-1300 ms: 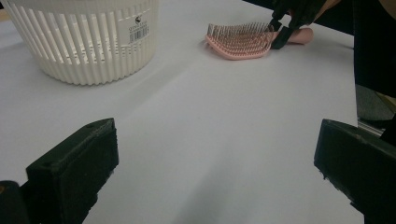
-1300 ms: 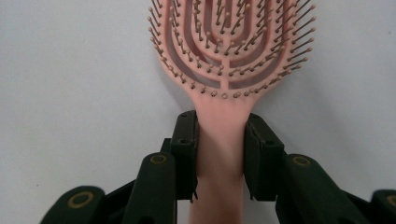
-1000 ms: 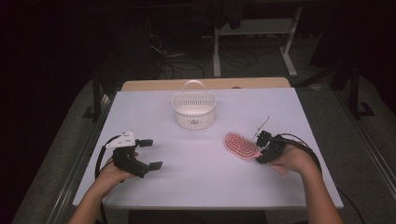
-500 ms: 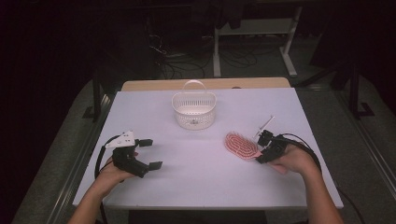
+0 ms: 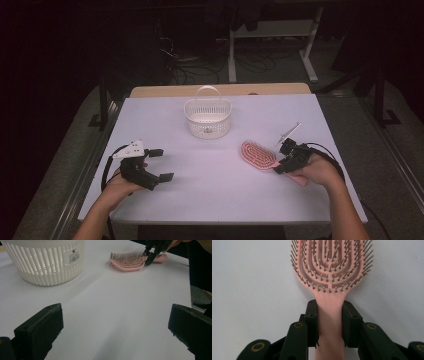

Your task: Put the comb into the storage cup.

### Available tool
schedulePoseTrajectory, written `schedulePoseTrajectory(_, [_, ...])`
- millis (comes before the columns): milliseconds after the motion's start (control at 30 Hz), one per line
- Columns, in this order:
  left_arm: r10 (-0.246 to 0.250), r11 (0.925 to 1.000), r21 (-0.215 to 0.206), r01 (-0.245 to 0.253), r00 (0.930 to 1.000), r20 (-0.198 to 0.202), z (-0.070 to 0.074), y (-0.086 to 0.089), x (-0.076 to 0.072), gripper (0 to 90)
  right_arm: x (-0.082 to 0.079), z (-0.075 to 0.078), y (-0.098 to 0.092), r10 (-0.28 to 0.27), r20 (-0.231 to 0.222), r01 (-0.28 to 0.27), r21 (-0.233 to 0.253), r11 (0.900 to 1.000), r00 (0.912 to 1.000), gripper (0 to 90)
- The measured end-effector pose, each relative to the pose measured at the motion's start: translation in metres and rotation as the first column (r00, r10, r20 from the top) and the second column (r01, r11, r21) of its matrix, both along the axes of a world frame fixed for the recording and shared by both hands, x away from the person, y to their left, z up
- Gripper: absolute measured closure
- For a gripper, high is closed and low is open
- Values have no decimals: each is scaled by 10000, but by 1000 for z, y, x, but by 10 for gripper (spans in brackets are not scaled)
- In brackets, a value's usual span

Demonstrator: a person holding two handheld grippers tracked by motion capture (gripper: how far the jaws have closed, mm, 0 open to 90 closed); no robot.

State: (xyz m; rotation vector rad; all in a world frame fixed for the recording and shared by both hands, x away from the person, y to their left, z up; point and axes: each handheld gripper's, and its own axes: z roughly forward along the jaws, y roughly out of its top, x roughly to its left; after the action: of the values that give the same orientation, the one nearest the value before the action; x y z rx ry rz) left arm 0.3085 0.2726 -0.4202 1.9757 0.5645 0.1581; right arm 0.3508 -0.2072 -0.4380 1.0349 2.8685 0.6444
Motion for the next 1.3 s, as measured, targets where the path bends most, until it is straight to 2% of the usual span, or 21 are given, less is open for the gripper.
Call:
schedulePoseTrajectory(200, [3,10000,1,-3,10000,6,0,0,0,0,0,4,-4,-38,223,26,516,9987,9997,688])
schedulePoseTrajectory(367, [1,10000,0,-1,10000,-1,0,0,0,0,0,5,-6,-160,370,134,696,9975,9992,688])
schedulePoseTrajectory(667, [-7,10000,-3,7,10000,13,0,0,0,0,-1,11,-9,-356,904,236,1311,9911,9953,688])
schedulePoseTrajectory(933, [-1,10000,2,1,10000,11,0,0,0,0,-1,19,-12,-501,1243,186,2428,9699,9910,687])
schedulePoseTrajectory(1200, [-18,10000,24,18,10000,1,0,0,0,0,-2,24,-12,-571,1556,91,2936,9559,9862,687])
schedulePoseTrajectory(1233, [-9,10000,18,9,10000,1,0,0,0,0,-2,26,-12,-618,1651,55,3217,9468,9843,687])
schedulePoseTrajectory(1300, [-15,10000,23,15,10000,3,0,0,0,0,-2,27,-12,-615,1688,24,3302,9439,9837,687])
